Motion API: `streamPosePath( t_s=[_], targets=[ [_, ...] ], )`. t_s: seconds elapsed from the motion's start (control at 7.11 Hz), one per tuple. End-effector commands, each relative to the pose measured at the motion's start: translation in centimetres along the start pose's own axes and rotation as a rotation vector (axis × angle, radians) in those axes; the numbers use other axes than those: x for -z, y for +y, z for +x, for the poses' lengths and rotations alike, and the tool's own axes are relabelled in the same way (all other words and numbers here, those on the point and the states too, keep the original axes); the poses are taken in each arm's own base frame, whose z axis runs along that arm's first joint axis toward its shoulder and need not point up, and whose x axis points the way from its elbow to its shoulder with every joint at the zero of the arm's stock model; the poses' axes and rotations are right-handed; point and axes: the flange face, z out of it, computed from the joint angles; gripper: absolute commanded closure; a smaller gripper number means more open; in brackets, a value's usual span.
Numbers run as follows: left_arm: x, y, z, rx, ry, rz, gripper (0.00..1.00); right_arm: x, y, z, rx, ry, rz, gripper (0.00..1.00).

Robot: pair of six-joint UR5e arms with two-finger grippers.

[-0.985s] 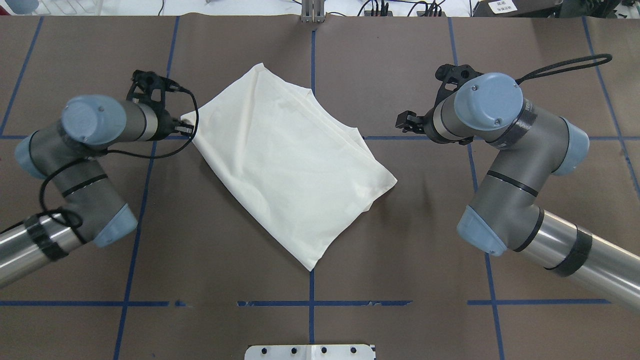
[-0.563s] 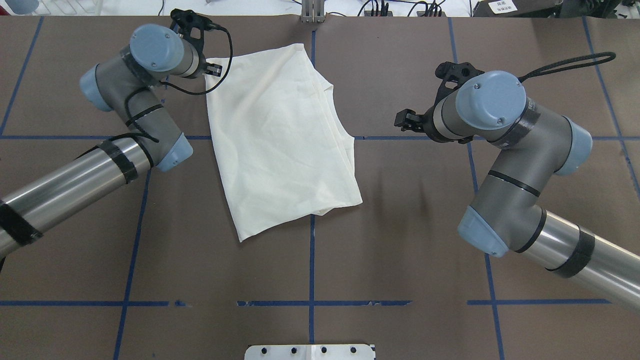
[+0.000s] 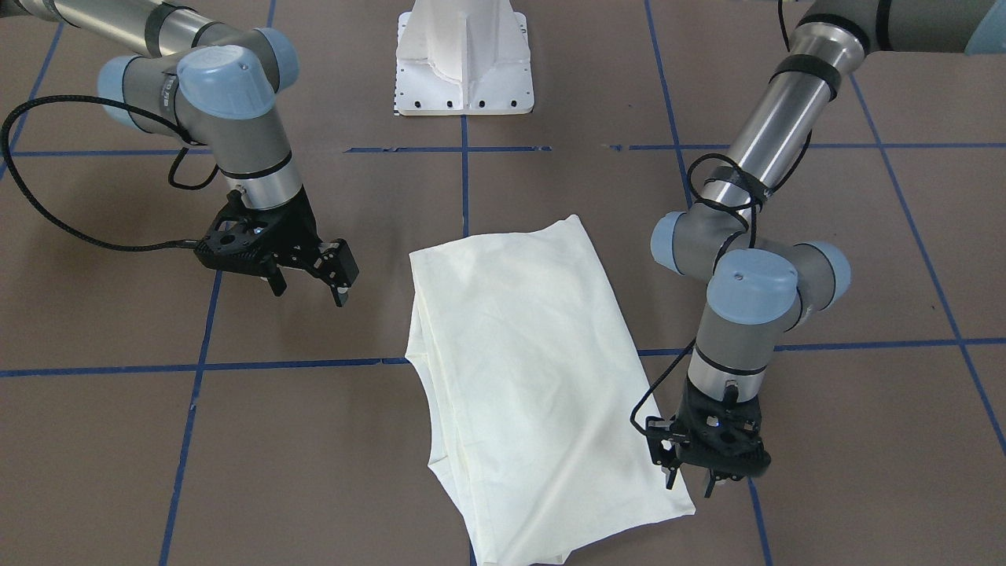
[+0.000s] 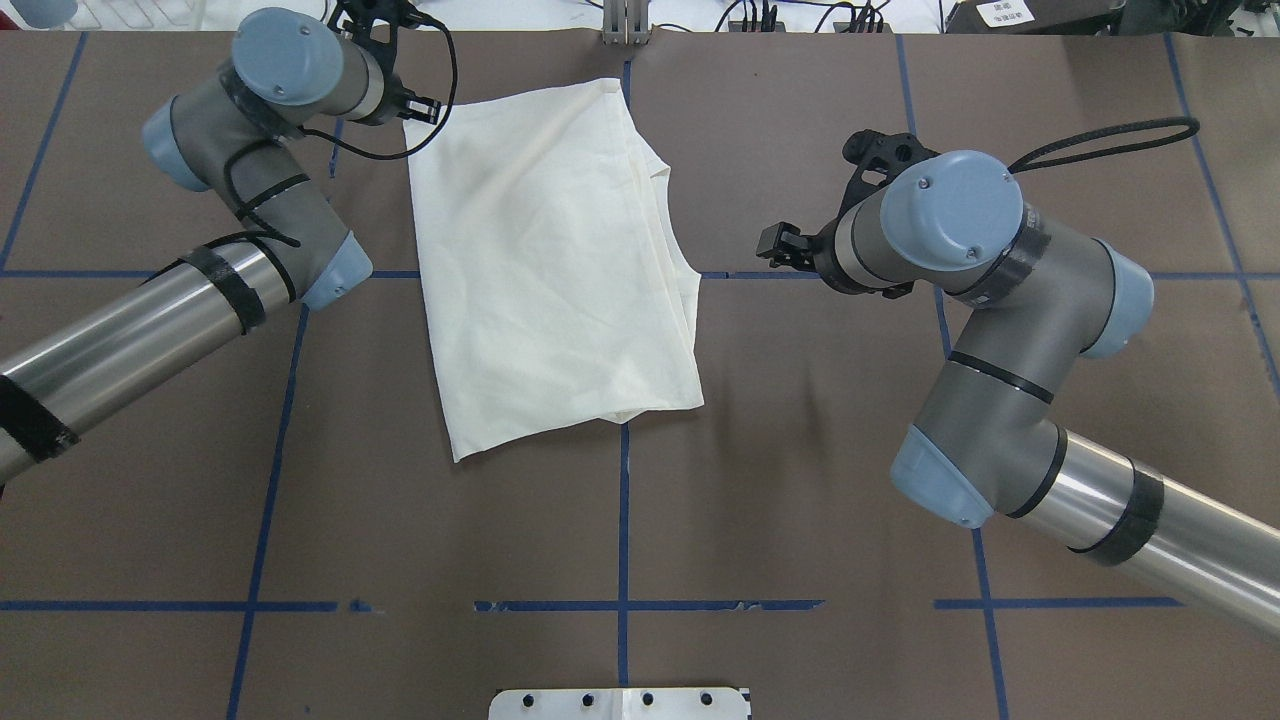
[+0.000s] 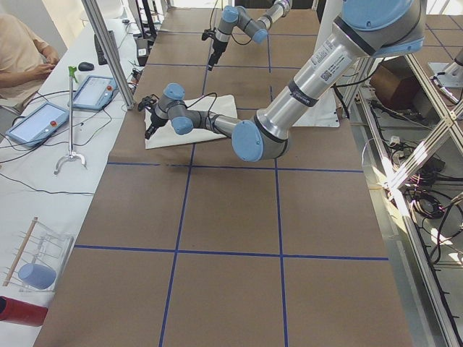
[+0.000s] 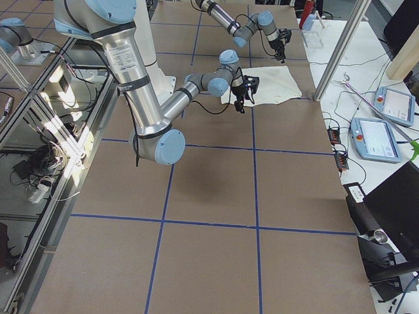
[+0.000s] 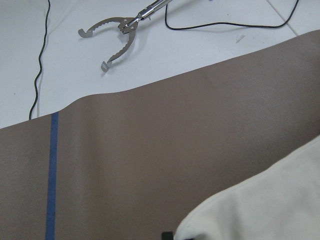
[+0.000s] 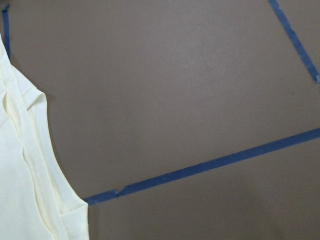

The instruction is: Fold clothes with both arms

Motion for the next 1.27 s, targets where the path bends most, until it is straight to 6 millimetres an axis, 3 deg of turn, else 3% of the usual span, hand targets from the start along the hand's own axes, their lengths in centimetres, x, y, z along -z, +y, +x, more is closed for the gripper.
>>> streamPosePath(
  t_s=[0.0, 0.14, 0.42, 0.7, 1.13],
  targets=[
    [4.1, 2.9, -1.9, -0.015, 0.100, 0.019, 0.00, -1.8, 2.3, -6.5, -0.097, -0.017, -0.003, 0.06],
    [4.2, 3.0, -1.7, -0.014, 0.104, 0.019, 0.00, -2.9, 4.0, -7.9, -0.099, -0.009, 0.004, 0.11],
    [3.9, 3.7, -1.8, -0.009, 0.103, 0.011, 0.00, -5.4, 6.4, -10.8, -0.108, 0.014, 0.019, 0.11],
    [3.8, 3.9, -1.8, -0.008, 0.101, 0.010, 0.00, -7.1, 7.7, -10.9, -0.088, 0.042, 0.032, 0.20],
    [3.8, 3.9, -1.9, -0.006, 0.100, 0.009, 0.00, -8.6, 9.4, -10.1, -0.068, 0.071, 0.035, 0.25]
  ],
)
